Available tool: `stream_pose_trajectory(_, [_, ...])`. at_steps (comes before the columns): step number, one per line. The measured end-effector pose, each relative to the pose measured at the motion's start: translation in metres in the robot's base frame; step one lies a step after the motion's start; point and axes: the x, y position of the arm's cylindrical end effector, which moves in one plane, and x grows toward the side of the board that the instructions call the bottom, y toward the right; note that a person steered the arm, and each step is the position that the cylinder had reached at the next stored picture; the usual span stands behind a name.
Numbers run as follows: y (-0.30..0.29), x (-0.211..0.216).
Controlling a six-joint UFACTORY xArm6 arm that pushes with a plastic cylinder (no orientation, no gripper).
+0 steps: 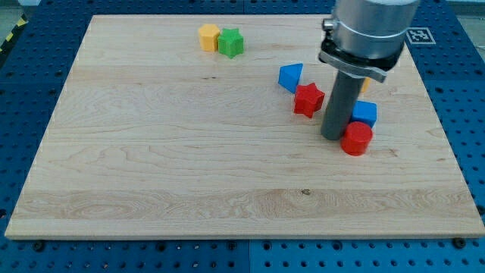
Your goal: Move the green star towards center
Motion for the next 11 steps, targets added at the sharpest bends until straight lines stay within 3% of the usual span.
stream_pose_trajectory(1, [-0.004,0.012])
stream_pose_trajectory(2, [-0.058,0.036])
stream_pose_trajectory(3, [-0.154,0.038])
stream_pose_trajectory(4, [-0.261,0.012])
stream_pose_trajectory(5, [-0.338,-0.055])
stream_pose_trajectory(6, [-0.347,-0.142])
stream_pose_trajectory(8, [-0.265,-0.275])
stream_pose_trajectory(9, [-0.223,-0.289])
stream_pose_trajectory(10, [-0.152,-0.273])
stream_pose_trajectory(11, [-0.144,-0.213])
